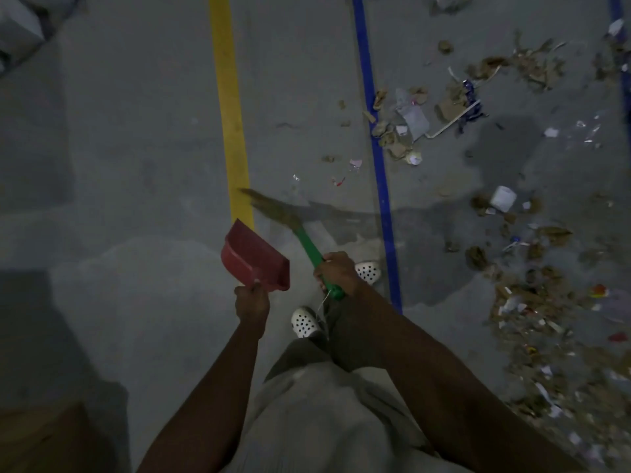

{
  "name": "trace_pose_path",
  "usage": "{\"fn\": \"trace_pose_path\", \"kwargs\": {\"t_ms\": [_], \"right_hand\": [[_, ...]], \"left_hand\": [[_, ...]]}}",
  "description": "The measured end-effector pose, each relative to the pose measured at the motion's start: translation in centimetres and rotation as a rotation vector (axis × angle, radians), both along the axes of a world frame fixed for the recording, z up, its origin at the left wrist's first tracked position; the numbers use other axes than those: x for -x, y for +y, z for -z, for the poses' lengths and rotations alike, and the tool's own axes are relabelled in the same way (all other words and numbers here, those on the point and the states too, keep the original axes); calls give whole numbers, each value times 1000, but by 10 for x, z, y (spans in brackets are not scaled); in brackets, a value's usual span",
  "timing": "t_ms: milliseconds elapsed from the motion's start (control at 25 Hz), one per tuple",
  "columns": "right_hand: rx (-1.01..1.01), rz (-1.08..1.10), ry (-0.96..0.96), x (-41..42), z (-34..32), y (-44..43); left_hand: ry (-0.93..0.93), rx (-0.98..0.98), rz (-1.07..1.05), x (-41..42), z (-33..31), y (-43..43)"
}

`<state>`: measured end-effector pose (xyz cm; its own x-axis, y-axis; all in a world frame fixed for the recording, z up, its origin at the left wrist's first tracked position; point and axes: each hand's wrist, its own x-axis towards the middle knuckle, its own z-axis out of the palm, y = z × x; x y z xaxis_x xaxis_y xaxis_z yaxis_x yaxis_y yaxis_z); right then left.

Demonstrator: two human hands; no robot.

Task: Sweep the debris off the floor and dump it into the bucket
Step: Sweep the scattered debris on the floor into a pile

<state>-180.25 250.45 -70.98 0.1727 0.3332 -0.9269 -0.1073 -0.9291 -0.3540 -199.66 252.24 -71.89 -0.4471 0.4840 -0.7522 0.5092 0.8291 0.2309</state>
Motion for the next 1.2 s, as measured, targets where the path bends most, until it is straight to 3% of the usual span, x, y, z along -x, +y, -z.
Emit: {"fn": "trace_pose_path", "kwargs": {"t_ms": [400,560,800,960,1080,1200], "right_hand": [[173,922,-119,-113,-6,-38],[217,824,-349,-109,-40,-31],[-77,669,-317,-75,-78,-6],[-236,544,-162,-72,-98,34],[-143,278,-120,-73,-105,61],[-71,204,-132,-74,-104,89]], "left_hand": [[-95,43,178,-44,-15,-4],[-176,45,241,-75,-52,26],[-279,-124,314,-123,-95,91],[-284,-227,369,-145,-112,124],[-247,-249,434,-150,-123,152],[-250,-222,439,-156,-134,190]]}}
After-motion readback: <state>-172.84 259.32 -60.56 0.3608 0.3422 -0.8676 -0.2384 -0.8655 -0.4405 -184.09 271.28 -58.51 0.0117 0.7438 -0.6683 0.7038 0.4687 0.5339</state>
